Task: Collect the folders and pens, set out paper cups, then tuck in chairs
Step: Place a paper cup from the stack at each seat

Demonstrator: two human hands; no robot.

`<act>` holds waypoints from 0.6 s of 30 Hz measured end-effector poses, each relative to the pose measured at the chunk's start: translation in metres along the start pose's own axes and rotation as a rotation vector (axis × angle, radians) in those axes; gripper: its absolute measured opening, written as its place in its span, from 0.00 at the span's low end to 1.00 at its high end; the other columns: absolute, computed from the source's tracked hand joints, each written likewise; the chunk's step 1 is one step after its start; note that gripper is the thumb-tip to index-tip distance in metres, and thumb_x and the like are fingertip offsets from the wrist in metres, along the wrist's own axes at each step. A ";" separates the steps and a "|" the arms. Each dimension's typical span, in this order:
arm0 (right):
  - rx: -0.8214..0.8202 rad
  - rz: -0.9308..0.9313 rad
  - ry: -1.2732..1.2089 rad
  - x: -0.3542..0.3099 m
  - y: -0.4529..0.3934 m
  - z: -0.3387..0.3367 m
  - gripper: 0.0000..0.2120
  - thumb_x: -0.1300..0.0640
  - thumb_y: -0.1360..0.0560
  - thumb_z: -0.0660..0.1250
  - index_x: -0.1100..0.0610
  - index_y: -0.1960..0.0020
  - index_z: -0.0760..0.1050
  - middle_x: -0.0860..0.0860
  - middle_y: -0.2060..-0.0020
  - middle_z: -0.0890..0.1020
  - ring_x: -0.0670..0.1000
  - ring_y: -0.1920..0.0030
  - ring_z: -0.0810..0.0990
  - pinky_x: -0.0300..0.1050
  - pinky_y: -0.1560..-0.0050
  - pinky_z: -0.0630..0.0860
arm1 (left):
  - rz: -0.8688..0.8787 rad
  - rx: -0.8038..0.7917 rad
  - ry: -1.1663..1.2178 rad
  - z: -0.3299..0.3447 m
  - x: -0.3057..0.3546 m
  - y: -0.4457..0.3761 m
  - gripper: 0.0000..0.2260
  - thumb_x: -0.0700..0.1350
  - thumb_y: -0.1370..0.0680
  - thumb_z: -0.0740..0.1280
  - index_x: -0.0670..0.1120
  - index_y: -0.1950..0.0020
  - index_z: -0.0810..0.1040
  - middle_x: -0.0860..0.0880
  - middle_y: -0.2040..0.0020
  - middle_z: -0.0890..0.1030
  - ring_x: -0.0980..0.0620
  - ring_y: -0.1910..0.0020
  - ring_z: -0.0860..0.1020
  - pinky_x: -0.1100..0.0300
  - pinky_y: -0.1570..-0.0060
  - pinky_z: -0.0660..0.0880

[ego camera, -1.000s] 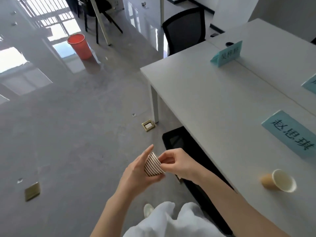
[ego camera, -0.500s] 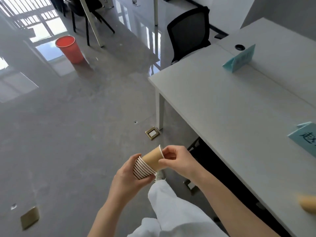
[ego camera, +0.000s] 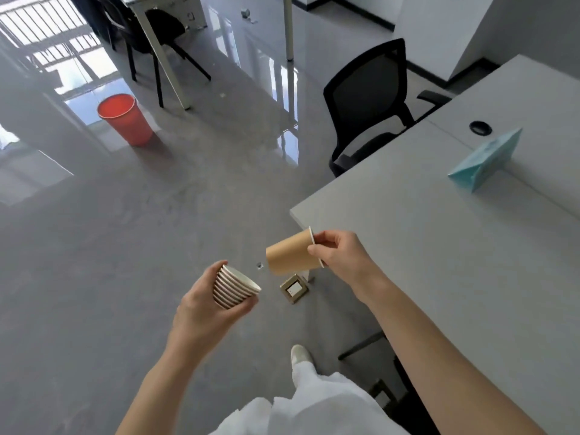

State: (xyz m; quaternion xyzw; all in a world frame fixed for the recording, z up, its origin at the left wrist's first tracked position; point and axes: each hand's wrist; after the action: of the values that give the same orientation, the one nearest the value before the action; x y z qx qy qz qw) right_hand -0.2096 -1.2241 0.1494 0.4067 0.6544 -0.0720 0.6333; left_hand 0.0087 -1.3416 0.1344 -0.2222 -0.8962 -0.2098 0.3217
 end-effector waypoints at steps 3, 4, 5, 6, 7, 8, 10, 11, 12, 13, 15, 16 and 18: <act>0.030 -0.014 0.065 -0.016 -0.041 0.009 0.09 0.60 0.26 0.68 0.57 0.47 0.79 0.51 0.54 0.83 0.50 0.50 0.81 0.46 0.44 0.77 | 0.002 -0.026 0.026 -0.004 0.002 -0.047 0.32 0.57 0.37 0.79 0.60 0.35 0.71 0.55 0.53 0.80 0.51 0.54 0.79 0.53 0.52 0.77; 0.043 -0.011 0.083 -0.018 -0.051 0.012 0.09 0.60 0.27 0.68 0.57 0.47 0.79 0.52 0.53 0.84 0.51 0.49 0.82 0.48 0.43 0.78 | -0.002 -0.035 0.038 -0.005 0.002 -0.060 0.32 0.57 0.36 0.79 0.59 0.35 0.71 0.55 0.54 0.79 0.52 0.54 0.79 0.54 0.52 0.77; 0.069 -0.002 0.098 -0.021 -0.066 0.017 0.09 0.59 0.27 0.68 0.57 0.47 0.79 0.52 0.53 0.84 0.51 0.49 0.82 0.50 0.42 0.78 | -0.007 -0.046 0.049 -0.006 0.001 -0.079 0.32 0.56 0.36 0.79 0.59 0.35 0.71 0.55 0.54 0.80 0.53 0.54 0.79 0.54 0.52 0.77; 0.095 0.015 0.105 -0.024 -0.077 0.022 0.10 0.59 0.27 0.68 0.56 0.46 0.80 0.52 0.53 0.84 0.52 0.49 0.82 0.51 0.42 0.78 | -0.013 -0.063 0.062 -0.008 0.000 -0.096 0.32 0.55 0.36 0.79 0.59 0.35 0.71 0.55 0.54 0.80 0.53 0.54 0.79 0.54 0.52 0.77; 0.117 0.023 0.119 -0.026 -0.085 0.025 0.10 0.59 0.27 0.68 0.56 0.46 0.79 0.52 0.53 0.84 0.52 0.49 0.82 0.52 0.42 0.78 | -0.017 -0.077 0.072 -0.009 0.001 -0.109 0.32 0.55 0.35 0.79 0.58 0.35 0.71 0.55 0.54 0.80 0.54 0.55 0.79 0.55 0.52 0.77; 0.140 0.035 0.123 -0.029 -0.097 0.030 0.10 0.59 0.27 0.69 0.56 0.46 0.79 0.52 0.52 0.84 0.52 0.49 0.81 0.52 0.43 0.78 | -0.011 -0.095 0.085 -0.011 -0.001 -0.129 0.31 0.54 0.35 0.79 0.57 0.34 0.71 0.55 0.54 0.80 0.55 0.55 0.79 0.56 0.53 0.76; 0.172 0.060 0.122 -0.035 -0.120 0.040 0.09 0.59 0.27 0.69 0.56 0.47 0.79 0.52 0.52 0.83 0.52 0.49 0.81 0.49 0.43 0.78 | 0.005 -0.128 0.087 -0.017 -0.001 -0.167 0.31 0.54 0.34 0.78 0.57 0.34 0.71 0.55 0.54 0.80 0.57 0.55 0.78 0.59 0.55 0.74; 0.179 0.065 0.125 -0.039 -0.128 0.045 0.09 0.59 0.27 0.69 0.56 0.47 0.79 0.53 0.52 0.83 0.52 0.49 0.81 0.47 0.44 0.78 | 0.015 -0.146 0.079 -0.021 0.001 -0.183 0.31 0.54 0.34 0.78 0.57 0.34 0.71 0.55 0.54 0.80 0.57 0.55 0.78 0.60 0.55 0.73; 0.204 0.072 0.122 -0.044 -0.140 0.050 0.09 0.59 0.27 0.69 0.56 0.47 0.79 0.53 0.52 0.83 0.52 0.49 0.81 0.46 0.46 0.78 | 0.028 -0.163 0.076 -0.025 0.002 -0.203 0.31 0.54 0.34 0.78 0.57 0.34 0.71 0.55 0.54 0.80 0.57 0.55 0.78 0.60 0.56 0.73; 0.244 0.084 0.096 -0.049 -0.154 0.056 0.08 0.58 0.27 0.69 0.56 0.48 0.78 0.52 0.52 0.83 0.52 0.49 0.81 0.46 0.47 0.78 | 0.055 -0.192 0.059 -0.031 0.004 -0.227 0.31 0.55 0.34 0.78 0.58 0.34 0.71 0.55 0.53 0.80 0.56 0.55 0.79 0.59 0.55 0.74; 0.318 0.107 0.033 -0.063 -0.171 0.063 0.08 0.57 0.26 0.69 0.55 0.47 0.78 0.51 0.52 0.82 0.52 0.49 0.80 0.46 0.48 0.79 | 0.098 -0.239 0.015 -0.042 0.009 -0.261 0.32 0.56 0.35 0.78 0.60 0.34 0.70 0.56 0.53 0.79 0.55 0.54 0.79 0.57 0.53 0.76; 0.369 0.117 -0.004 -0.074 -0.188 0.070 0.07 0.57 0.26 0.69 0.55 0.48 0.78 0.50 0.53 0.82 0.51 0.49 0.80 0.46 0.47 0.79 | 0.134 -0.271 -0.008 -0.051 0.010 -0.290 0.32 0.57 0.36 0.78 0.61 0.35 0.70 0.57 0.53 0.79 0.55 0.54 0.79 0.57 0.53 0.76; 0.415 0.121 -0.034 -0.087 -0.200 0.079 0.04 0.57 0.25 0.69 0.53 0.51 0.77 0.47 0.56 0.81 0.49 0.51 0.80 0.46 0.48 0.79 | 0.178 -0.318 -0.044 -0.059 0.016 -0.321 0.32 0.58 0.36 0.77 0.62 0.35 0.70 0.58 0.53 0.79 0.56 0.54 0.79 0.56 0.52 0.77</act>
State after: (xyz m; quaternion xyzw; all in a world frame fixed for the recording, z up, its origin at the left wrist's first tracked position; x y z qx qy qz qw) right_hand -0.2849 -1.4419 0.1276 0.5656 0.5892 -0.1738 0.5503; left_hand -0.1451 -1.6290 0.1119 -0.3535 -0.8353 -0.3146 0.2799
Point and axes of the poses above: each hand's wrist, its own y-axis away from the middle knuckle, its own z-axis out of the palm, x = y × z
